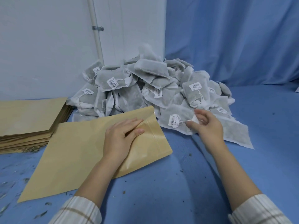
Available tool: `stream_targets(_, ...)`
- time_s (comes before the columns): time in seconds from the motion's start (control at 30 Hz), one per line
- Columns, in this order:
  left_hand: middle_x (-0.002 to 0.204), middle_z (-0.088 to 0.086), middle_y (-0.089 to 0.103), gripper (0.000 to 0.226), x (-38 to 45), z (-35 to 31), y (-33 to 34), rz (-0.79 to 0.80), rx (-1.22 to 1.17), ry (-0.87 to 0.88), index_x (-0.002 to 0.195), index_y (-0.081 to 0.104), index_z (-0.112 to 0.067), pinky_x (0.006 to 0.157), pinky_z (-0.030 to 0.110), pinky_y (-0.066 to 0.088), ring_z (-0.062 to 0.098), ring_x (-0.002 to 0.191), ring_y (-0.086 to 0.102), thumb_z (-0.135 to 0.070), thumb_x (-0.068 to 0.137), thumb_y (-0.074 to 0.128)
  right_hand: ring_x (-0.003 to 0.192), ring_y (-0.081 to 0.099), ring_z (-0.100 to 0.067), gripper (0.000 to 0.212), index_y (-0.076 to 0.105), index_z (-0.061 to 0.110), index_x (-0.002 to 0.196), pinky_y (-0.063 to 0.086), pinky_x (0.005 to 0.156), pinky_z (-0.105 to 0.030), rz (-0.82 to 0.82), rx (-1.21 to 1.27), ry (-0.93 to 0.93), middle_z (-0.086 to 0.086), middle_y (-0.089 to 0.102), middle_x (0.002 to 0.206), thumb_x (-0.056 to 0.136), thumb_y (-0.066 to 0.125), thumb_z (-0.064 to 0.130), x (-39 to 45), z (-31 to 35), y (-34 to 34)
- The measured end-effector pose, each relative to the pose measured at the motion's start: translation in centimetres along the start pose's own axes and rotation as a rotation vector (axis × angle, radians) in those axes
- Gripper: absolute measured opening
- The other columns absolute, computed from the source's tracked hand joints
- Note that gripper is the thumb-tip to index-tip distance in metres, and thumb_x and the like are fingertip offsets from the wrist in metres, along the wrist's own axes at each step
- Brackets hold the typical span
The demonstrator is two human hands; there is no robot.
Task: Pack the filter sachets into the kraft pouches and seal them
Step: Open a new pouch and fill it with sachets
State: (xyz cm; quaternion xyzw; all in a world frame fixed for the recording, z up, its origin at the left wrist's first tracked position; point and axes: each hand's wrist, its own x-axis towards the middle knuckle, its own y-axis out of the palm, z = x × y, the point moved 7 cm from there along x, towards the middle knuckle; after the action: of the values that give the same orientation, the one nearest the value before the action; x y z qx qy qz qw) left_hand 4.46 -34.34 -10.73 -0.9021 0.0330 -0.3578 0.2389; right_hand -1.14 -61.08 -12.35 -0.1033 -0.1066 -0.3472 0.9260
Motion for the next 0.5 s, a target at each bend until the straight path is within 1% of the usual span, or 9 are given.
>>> stream_targets(0.03, 0.109, -0.019, 0.063, 0.027, 0.0, 0.0, 0.0, 0.003, -0.002, 0.000, 0.108, 0.072, -0.022, 0.090, -0.001, 0.028, -0.025, 0.102, 0.045, -0.022, 0.080, 0.070, 0.077, 0.064, 0.004, 0.042, 0.061, 0.024, 0.101, 0.049, 0.065, -0.007, 0.038, 0.123, 0.052, 0.013, 0.067, 0.092, 0.069, 0.077, 0.002, 0.1, -0.1, -0.2)
stream_targets(0.07, 0.109, -0.019, 0.063, 0.028, 0.0, 0.1, 0.0, 0.004, -0.005, 0.000, 0.108, 0.072, -0.022, 0.090, 0.000, 0.029, -0.023, 0.103, 0.045, -0.022, 0.080, 0.070, 0.076, 0.066, 0.000, 0.040, 0.063, 0.021, 0.099, 0.051, 0.066, -0.012, 0.076, 0.173, 0.082, 0.007, 0.070, 0.092, 0.067, 0.078, 0.002, 0.2, -0.2, -0.3)
stream_targets(0.13, 0.109, -0.020, 0.062, 0.028, 0.0, 0.0, 0.0, -0.004, -0.014, 0.001, 0.108, 0.072, -0.023, 0.090, 0.000, 0.030, -0.024, 0.102, 0.046, -0.023, 0.081, 0.070, 0.075, 0.067, -0.006, 0.034, 0.070, 0.016, 0.094, 0.054, 0.071, -0.018, 0.153, 0.129, 0.094, 0.000, 0.073, 0.087, 0.064, 0.080, 0.004, 0.0, 0.0, 0.0)
stream_targets(0.2, 0.108, -0.020, 0.062, 0.028, 0.0, -0.3, -0.2, -0.016, -0.004, 0.018, 0.108, 0.071, -0.023, 0.090, 0.001, 0.030, -0.023, 0.103, 0.046, -0.026, 0.081, 0.068, 0.076, 0.065, -0.004, 0.032, 0.074, 0.017, 0.089, 0.053, 0.074, -0.016, 0.201, 0.047, 0.068, 0.000, 0.073, 0.086, 0.061, 0.083, 0.006, -0.4, 0.3, 0.7)
stream_targets(0.27, 0.109, -0.019, 0.063, 0.031, -0.1, -1.1, -0.1, -0.009, 0.047, 0.074, 0.108, 0.072, -0.022, 0.091, 0.004, 0.032, -0.014, 0.105, 0.049, -0.033, 0.081, 0.063, 0.078, 0.064, -0.005, 0.031, 0.075, 0.022, 0.086, 0.051, 0.075, -0.015, 0.246, -0.017, 0.033, 0.002, 0.072, 0.086, 0.060, 0.084, 0.008, -1.1, 0.6, 1.8)
stream_targets(0.33, 0.111, -0.019, 0.063, 0.033, -0.3, -1.9, 0.2, 0.012, 0.055, 0.119, 0.108, 0.072, -0.022, 0.095, 0.011, 0.035, -0.006, 0.107, 0.053, -0.035, 0.080, 0.061, 0.078, 0.065, -0.006, 0.030, 0.075, 0.028, 0.082, 0.050, 0.071, -0.014, 0.307, -0.077, -0.018, 0.006, 0.072, 0.084, 0.062, 0.080, 0.006, -1.9, 1.3, 3.5)
stream_targets(0.37, 0.112, -0.019, 0.063, 0.032, -0.3, -2.2, 0.4, 0.026, 0.043, 0.129, 0.109, 0.071, -0.023, 0.096, 0.017, 0.037, -0.003, 0.108, 0.054, -0.034, 0.080, 0.062, 0.078, 0.065, -0.007, 0.030, 0.074, 0.029, 0.081, 0.049, 0.070, -0.014, 0.318, -0.133, -0.058, 0.007, 0.072, 0.085, 0.064, 0.078, 0.005, -2.2, 1.6, 4.3)
stream_targets(0.43, 0.114, -0.015, 0.066, 0.033, -0.5, -2.5, 0.7, 0.050, 0.009, 0.132, 0.111, 0.069, -0.028, 0.099, 0.028, 0.041, 0.001, 0.109, 0.056, -0.035, 0.080, 0.063, 0.079, 0.063, -0.006, 0.027, 0.074, 0.026, 0.083, 0.049, 0.070, -0.014, 0.290, -0.258, -0.145, 0.006, 0.070, 0.088, 0.065, 0.077, 0.006, -2.5, 2.4, 5.1)
stream_targets(0.5, 0.114, -0.017, 0.066, 0.033, -0.5, -2.4, 0.7, 0.053, -0.037, 0.100, 0.112, 0.066, -0.035, 0.100, 0.035, 0.042, -0.001, 0.110, 0.056, -0.039, 0.079, 0.061, 0.071, 0.058, -0.003, 0.024, 0.073, 0.025, 0.082, 0.046, 0.066, -0.012, 0.237, -0.314, -0.199, 0.005, 0.067, 0.086, 0.065, 0.078, 0.010, -2.6, 2.9, 5.2)
